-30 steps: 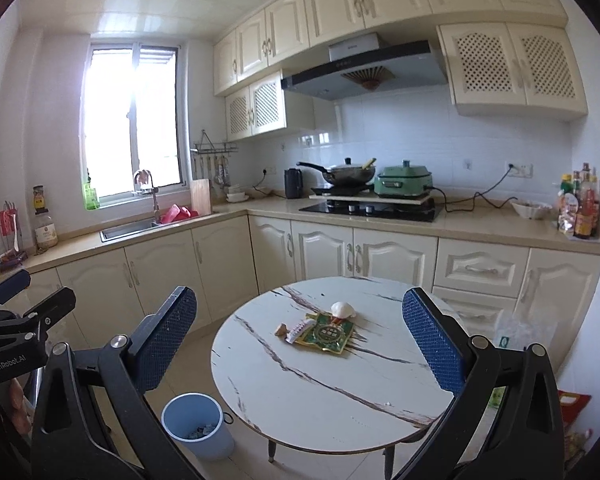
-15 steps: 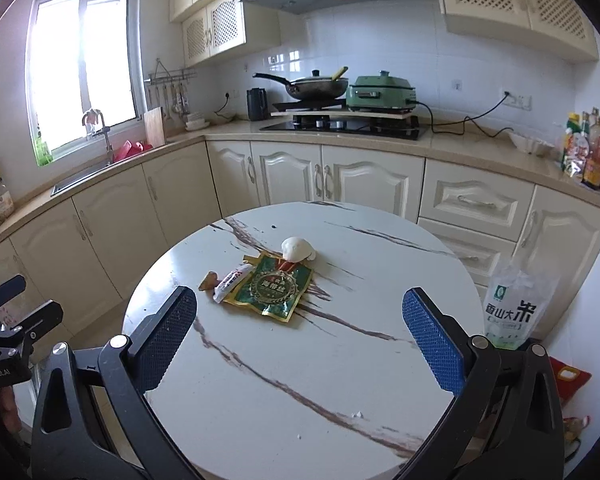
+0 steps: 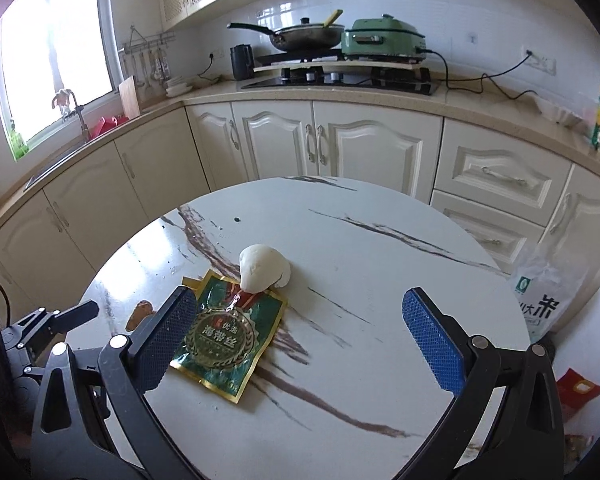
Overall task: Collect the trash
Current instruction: 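Grasp the white-red printed packet with the left gripper while the right gripper grasps the white bun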
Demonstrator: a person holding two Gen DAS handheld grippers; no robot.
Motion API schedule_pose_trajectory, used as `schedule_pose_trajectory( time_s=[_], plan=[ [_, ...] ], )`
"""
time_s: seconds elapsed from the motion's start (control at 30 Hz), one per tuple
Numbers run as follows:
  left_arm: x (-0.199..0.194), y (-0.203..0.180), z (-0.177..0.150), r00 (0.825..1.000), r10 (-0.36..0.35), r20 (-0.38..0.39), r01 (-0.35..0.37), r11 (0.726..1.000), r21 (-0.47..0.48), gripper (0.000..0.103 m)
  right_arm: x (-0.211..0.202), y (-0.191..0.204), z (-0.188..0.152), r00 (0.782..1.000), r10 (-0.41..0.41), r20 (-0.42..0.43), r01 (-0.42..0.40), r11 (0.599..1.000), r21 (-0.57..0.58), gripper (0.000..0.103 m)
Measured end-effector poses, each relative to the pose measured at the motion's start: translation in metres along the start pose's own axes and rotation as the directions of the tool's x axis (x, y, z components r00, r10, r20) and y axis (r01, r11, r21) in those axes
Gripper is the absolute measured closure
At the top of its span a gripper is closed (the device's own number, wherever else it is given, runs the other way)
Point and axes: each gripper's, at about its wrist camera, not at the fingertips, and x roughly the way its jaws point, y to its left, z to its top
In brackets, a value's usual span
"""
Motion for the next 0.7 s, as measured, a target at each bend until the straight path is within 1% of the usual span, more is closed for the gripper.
schedule_pose_trajectory(
  time_s=[0.03, 0.13, 0.2, 0.23, 0.27, 0.33, 0.4, 0.5, 0.6, 0.67, 0.7],
  plan=[
    [0.009, 0.002, 0.004, 1.0, -0.003, -0.009, 0.003, 1.0, 0.002, 0.041, 0.006, 0.0, 0.002, 1.0, 0.001, -0.005, -0.001, 1.0, -0.001, 0.0],
    [0.029, 0.007, 0.014, 0.999, -0.011, -0.035, 0.011, 1.0, 0.012, 0.045, 0.027, 0.0, 0.009, 1.0, 0.012, -0.025, -0.012, 1.0, -0.014, 0.0],
    [0.037, 0.011, 0.019, 1.0, 0.01, -0.029, -0.009, 1.0, 0.027, 0.045, 0.039, 0.002, 0.013, 0.999, 0.019, -0.033, -0.02, 0.999, -0.028, 0.0],
    [0.039, 0.013, 0.022, 0.999, 0.014, -0.03, -0.013, 0.999, 0.039, 0.051, 0.044, 0.004, 0.015, 0.999, 0.026, -0.035, -0.028, 0.999, -0.033, 0.0],
    [0.04, 0.013, 0.023, 1.0, 0.009, -0.024, -0.008, 0.999, 0.043, 0.054, 0.051, 0.005, 0.017, 0.998, 0.038, -0.041, -0.039, 0.999, -0.035, 0.0],
    [0.04, 0.012, 0.021, 1.0, -0.009, -0.016, 0.01, 0.999, 0.047, 0.079, 0.067, 0.006, 0.02, 0.997, 0.038, -0.067, -0.041, 0.998, -0.037, 0.0],
    [0.045, 0.009, 0.018, 0.998, -0.051, -0.027, 0.052, 0.997, 0.054, 0.089, 0.087, 0.008, 0.023, 0.994, 0.052, -0.099, -0.056, 0.997, -0.043, 0.0],
    [0.043, 0.013, 0.016, 0.998, -0.066, -0.02, 0.067, 0.996, 0.057, 0.092, 0.111, 0.013, 0.024, 0.984, 0.089, -0.153, -0.095, 0.995, -0.038, 0.0],
    [0.025, 0.016, 0.007, 0.997, -0.084, 0.001, 0.083, 0.996, 0.039, 0.094, 0.13, 0.018, 0.022, 0.981, 0.058, -0.187, -0.072, 0.995, -0.067, 0.0],
    [0.014, 0.02, 0.003, 0.994, -0.112, 0.015, 0.111, 0.993, 0.025, 0.094, 0.136, 0.021, 0.019, 0.978, 0.075, -0.196, -0.091, 0.993, -0.073, 0.002],
    [0.008, 0.02, 0.001, 0.994, -0.111, 0.021, 0.11, 0.994, 0.019, 0.094, 0.138, 0.021, 0.019, 0.976, 0.083, -0.204, -0.1, 0.992, -0.075, 0.003]
  ],
)
